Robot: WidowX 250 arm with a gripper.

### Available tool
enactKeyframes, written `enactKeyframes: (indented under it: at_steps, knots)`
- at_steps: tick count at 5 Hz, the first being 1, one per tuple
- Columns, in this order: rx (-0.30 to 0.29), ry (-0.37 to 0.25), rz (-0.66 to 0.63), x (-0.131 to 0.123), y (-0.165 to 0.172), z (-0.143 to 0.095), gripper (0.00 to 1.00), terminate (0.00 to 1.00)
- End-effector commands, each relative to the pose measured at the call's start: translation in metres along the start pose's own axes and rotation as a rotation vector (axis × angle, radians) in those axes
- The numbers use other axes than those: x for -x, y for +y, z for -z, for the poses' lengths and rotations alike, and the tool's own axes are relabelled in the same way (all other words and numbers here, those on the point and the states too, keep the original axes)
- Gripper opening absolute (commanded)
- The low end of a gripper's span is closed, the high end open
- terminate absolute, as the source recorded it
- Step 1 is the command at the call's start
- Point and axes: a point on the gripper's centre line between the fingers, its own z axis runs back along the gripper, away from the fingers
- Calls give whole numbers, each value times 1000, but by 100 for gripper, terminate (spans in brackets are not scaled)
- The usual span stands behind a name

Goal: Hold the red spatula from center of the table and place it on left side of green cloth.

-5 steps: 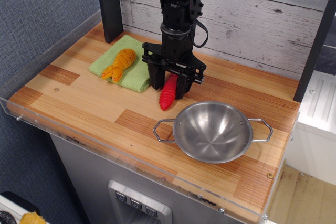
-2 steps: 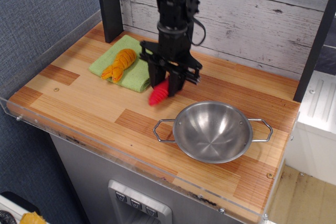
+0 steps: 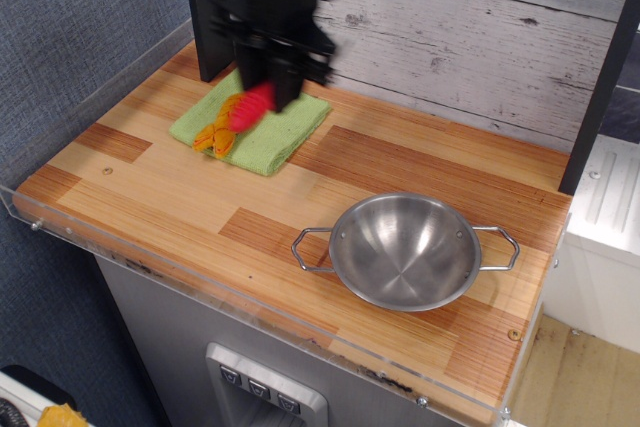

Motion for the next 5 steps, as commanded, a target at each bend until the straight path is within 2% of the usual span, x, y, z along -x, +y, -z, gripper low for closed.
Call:
enactKeyframes:
  at_steps: [1, 2, 3, 4, 5]
  knots:
    - [-25, 10, -122, 44, 78, -7, 0, 0]
    - [41, 79, -216, 81, 92, 19, 0, 0]
    - [72, 72, -239, 100, 91, 33, 0, 0]
    - [136, 85, -172, 95, 94, 53, 0, 0]
    - [192, 59, -78, 81, 105, 70, 0, 0]
